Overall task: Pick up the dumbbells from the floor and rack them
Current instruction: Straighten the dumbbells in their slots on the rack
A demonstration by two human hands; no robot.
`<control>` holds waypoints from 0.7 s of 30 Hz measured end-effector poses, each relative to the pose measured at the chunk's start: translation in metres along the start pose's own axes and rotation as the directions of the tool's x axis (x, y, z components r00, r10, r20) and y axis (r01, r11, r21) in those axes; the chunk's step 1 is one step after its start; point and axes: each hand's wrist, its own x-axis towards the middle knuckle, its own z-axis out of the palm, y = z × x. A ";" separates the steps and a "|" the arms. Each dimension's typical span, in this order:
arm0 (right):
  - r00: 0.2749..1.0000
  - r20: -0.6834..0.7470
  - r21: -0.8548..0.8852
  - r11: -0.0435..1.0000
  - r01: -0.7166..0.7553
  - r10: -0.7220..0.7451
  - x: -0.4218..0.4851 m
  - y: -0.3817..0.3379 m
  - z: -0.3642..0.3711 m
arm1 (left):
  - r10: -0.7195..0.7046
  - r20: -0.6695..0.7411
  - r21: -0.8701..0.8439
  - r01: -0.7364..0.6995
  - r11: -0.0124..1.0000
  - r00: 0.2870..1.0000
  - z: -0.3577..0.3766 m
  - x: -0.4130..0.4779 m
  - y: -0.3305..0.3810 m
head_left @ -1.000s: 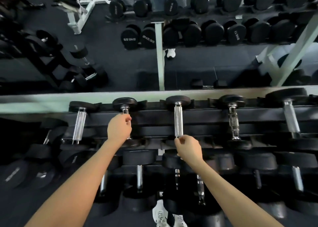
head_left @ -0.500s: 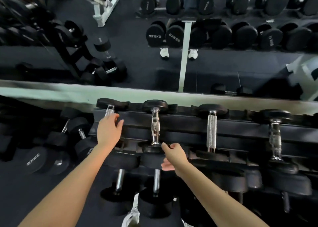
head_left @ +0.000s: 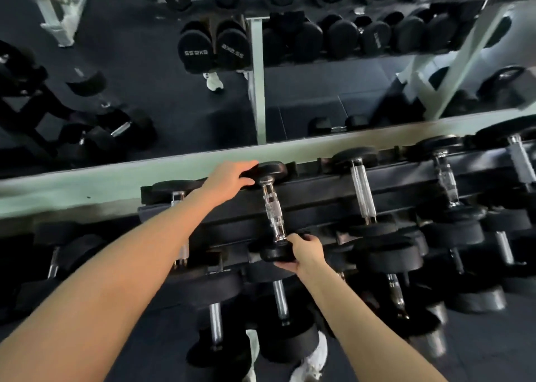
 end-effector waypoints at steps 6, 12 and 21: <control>0.999 -0.026 0.050 0.998 -0.024 0.025 0.005 0.003 0.000 | 0.084 0.039 0.034 -0.086 0.996 0.996 -0.001 0.012 0.010; 0.999 -0.028 0.047 0.999 -0.019 0.020 0.004 0.004 0.002 | 0.078 0.048 0.039 -0.080 0.996 0.996 -0.002 0.011 0.004; 0.998 0.049 -0.037 0.999 -0.039 0.041 -0.005 0.003 -0.008 | -0.042 -0.148 0.074 0.054 0.996 0.988 -0.030 -0.021 -0.034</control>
